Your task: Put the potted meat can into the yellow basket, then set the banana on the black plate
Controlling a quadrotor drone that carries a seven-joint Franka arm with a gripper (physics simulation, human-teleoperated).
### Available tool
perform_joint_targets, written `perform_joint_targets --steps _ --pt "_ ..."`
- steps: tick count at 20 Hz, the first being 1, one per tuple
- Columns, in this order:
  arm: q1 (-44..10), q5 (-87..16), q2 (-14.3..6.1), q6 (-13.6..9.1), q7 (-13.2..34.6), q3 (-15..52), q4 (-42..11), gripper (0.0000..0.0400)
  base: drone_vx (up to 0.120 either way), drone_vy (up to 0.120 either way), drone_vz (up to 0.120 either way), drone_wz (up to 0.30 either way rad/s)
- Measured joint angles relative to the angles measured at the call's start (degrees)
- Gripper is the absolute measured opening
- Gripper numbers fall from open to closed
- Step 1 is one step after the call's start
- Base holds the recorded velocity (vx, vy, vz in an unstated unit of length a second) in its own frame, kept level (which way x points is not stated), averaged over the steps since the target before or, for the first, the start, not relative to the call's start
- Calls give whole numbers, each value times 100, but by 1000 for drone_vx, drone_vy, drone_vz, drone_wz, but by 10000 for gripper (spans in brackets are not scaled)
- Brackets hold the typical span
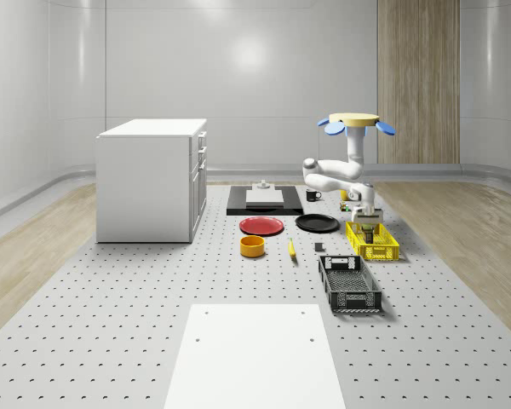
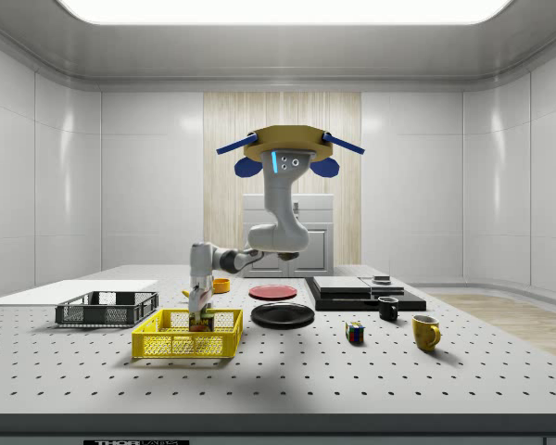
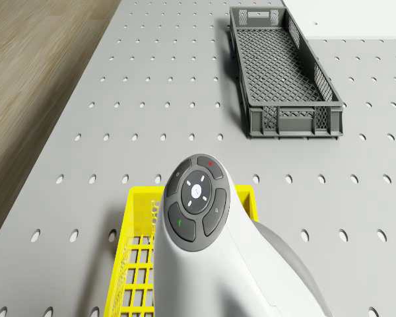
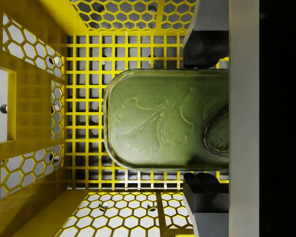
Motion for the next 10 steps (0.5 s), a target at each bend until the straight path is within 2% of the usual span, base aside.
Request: perform_joint_targets --steps 2,9,10 --pt "6 9 11 -9 -4 6 -3 362 0 0 20 0" --pt "42 121 38 -74 -16 122 -41 393 0 0 120 0" --pt "44 127 41 -79 -17 129 -43 395 40 -120 120 0"
